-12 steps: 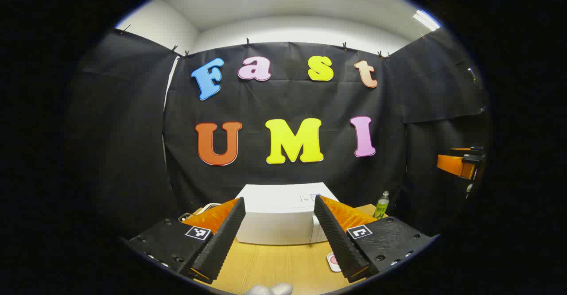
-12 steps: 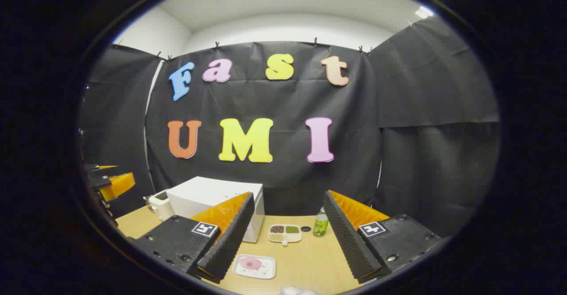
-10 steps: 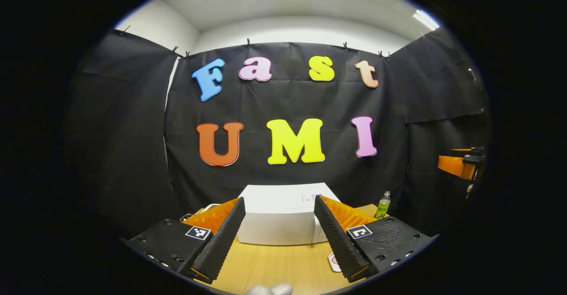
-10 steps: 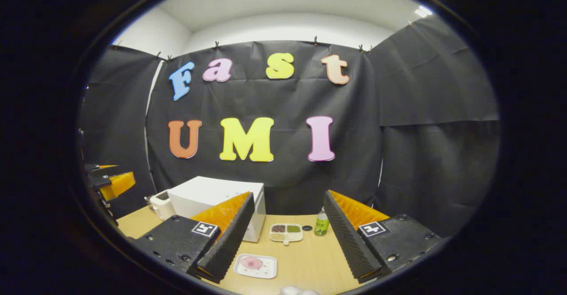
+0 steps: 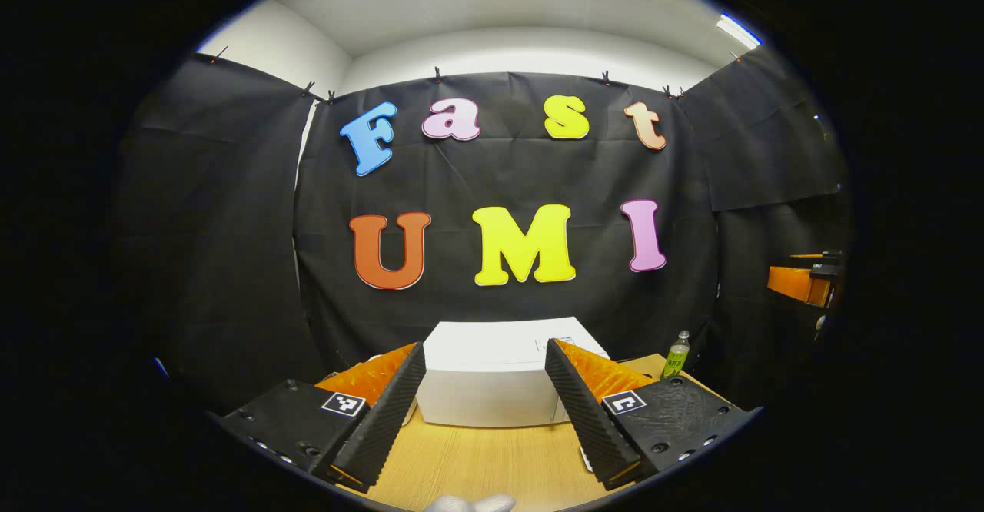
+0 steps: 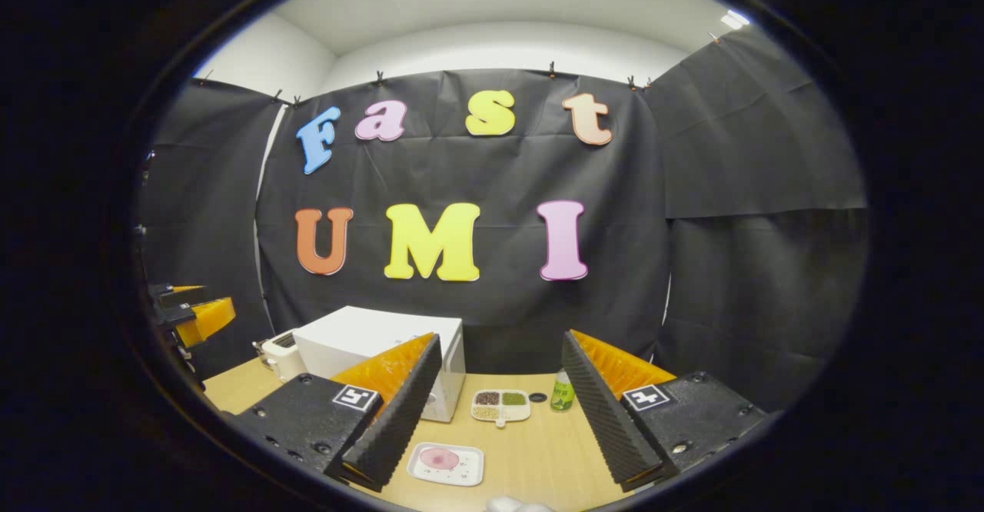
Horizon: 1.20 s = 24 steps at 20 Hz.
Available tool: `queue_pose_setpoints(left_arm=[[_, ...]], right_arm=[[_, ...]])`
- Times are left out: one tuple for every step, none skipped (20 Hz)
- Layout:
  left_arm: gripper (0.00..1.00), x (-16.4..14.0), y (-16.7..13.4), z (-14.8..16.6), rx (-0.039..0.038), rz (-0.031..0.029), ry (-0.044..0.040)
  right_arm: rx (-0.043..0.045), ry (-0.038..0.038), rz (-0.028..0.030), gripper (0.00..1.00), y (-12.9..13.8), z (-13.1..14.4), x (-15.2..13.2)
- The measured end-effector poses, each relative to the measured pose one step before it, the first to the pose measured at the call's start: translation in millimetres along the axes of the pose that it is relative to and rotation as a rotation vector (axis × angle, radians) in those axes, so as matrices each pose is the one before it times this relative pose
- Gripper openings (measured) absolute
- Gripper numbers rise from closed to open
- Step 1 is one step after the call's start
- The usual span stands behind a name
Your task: Open the microwave oven with the left hand, put the food in, and close the microwave oven.
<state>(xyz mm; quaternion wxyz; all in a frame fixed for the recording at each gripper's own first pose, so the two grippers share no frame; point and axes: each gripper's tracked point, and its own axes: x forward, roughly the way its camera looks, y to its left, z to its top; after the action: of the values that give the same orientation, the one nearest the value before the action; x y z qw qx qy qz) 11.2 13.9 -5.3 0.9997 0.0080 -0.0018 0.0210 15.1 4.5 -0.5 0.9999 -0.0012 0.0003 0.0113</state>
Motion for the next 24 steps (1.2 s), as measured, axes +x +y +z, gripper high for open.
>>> queue_pose_setpoints(left_arm=[[0.96, 3.3, -2.64, -4.5, 0.00204, -0.00246, 0.0043], [0.88, 4.35, -2.98, -3.78, -0.00048, -0.00475, -0.00182], [0.96, 4.93, -4.22, -5.51, -0.0002, -0.00739, -0.00327], [0.96, 6.15, -4.49, -7.6, 0.00138, -0.0059, 0.00232], [0.96, 6.66, -5.02, -7.75, 0.0027, -0.00593, -0.00035], [0.96, 8.09, -6.91, -8.86, -0.00071, -0.00924, 0.00094], [0.88, 9.1, -9.68, -9.6, -0.00238, -0.01388, 0.00906], [0.96, 9.71, -10.66, -10.19, -0.00631, -0.01803, 0.00374], [0.96, 10.43, -10.9, -10.37, -0.00666, -0.01953, 0.00358], [0.96, 10.85, -9.98, -12.99, -0.00599, -0.01476, 0.01703], [0.96, 10.2, -8.18, -12.8, -0.00595, -0.01032, 0.01321], [0.96, 12.75, -9.47, -12.02, -0.0027, -0.01487, 0.00727], [0.96, 12.06, -7.45, -13.44, 0.0001, -0.00658, 0.0236], [0.96, 13.31, -5.68, -15.75, 0.00505, -0.00724, 0.01998], [0.96, 14.35, -4.11, -14.3, 0.00054, -0.00243, 0.02314], [0.96, 13.81, -4.36, -13.27, -0.00064, -0.00372, 0.02336], [0.96, 14.79, -3.81, -12.6, -0.00713, -0.00198, 0.01939], [0.96, 12.65, -3.4, -10.11, -0.0074, -0.00195, 0.0191], [0.96, 13.36, -2.11, -7.96, -0.00656, 0.00116, 0.00788], [0.95, 13.09, -0.59, -7.28, -0.00558, 0.00686, 0.00948], [0.95, 11.38, -1.42, -7.2, -0.00855, 0.00385, 0.00829], [0.95, 10.07, -1.01, -5.38, -0.00319, 0.00553, 0.00166], [0.94, 8.15, -0.85, -5.44, -0.00088, 0.00557, 0.00971], [0.93, 7.47, -0.6, -5.64, -0.00015, 0.00399, 0.00221]], right_arm=[[-0.00125, -0.0012, 0.00201, 0.94, -0.29, 0.6, 0.89], [-0.0023, -0.00067, 0.00187, 0.94, -1.13, 0.99, 1.71], [-0.00274, -0.00044, 0.00063, 1.0, -1.24, 0.04, 0.98], [0.00215, 0.0002, 0.00284, 1.0, -1.26, 1.46, 1.08], [0.00701, -0.00086, 0.00469, 0.94, -1.16, 0.94, 0.91], [0.00556, 0.00164, -0.00134, 0.94, -2.49, 1.59, 1.02], [-0.001, 0.004, -0.00564, 0.93, -4.4, -0.12, 1.14], [-0.00705, 0.0038, -0.00684, 0.94, -4.35, 1.08, 0.9], [-0.01124, 0.00435, -0.01072, 1.0, -4.62, 0.48, 0.64], [-0.01508, 0.00163, -0.00989, 0.93, -5.12, 2.12, 0.13], [-0.01627, 0.00023, -0.01001, 0.93, -3.62, 1.37, -1.57], [-0.01197, 0.00105, -0.00836, 0.93, -3.91, 2.47, -0.11], [-0.00345, 0.00676, -0.00581, 1.0, -2.32, -1.2, 0.03], [0.00372, 0.01176, -0.00156, 0.93, -1.71, -0.81, -0.94], [0.00503, 0.01041, -0.0019, 0.94, -1.63, -1.15, -0.2], [0.001, 0.01224, -0.00877, 0.94, -2.8, -0.89, -0.24], [-0.00168, 0.01552, -0.00606, 0.94, -1.55, -3.2, 1.41], [-0.00256, 0.01476, -0.0043, 0.94, -1.35, -3.35, 0.49], [-0.00173, 0.01286, -0.00221, 1.0, 0.08, -2.27, -0.07], [-0.00306, 0.01275, -0.00442, 0.94, -1.13, -2.12, 0.26], [-0.0035, 0.00941, -0.00571, 1.0, -2.31, -2.2, 0.4], [-0.00328, 0.01152, -0.00663, 0.94, -1.99, -1.74, 0.46], [0.00029, 0.00853, -0.0063, 0.94, -3.09, -2.06, 1.36], [-0.00097, 0.00812, -0.00603, 1.0, -2.23, -1.64, 0.73]])
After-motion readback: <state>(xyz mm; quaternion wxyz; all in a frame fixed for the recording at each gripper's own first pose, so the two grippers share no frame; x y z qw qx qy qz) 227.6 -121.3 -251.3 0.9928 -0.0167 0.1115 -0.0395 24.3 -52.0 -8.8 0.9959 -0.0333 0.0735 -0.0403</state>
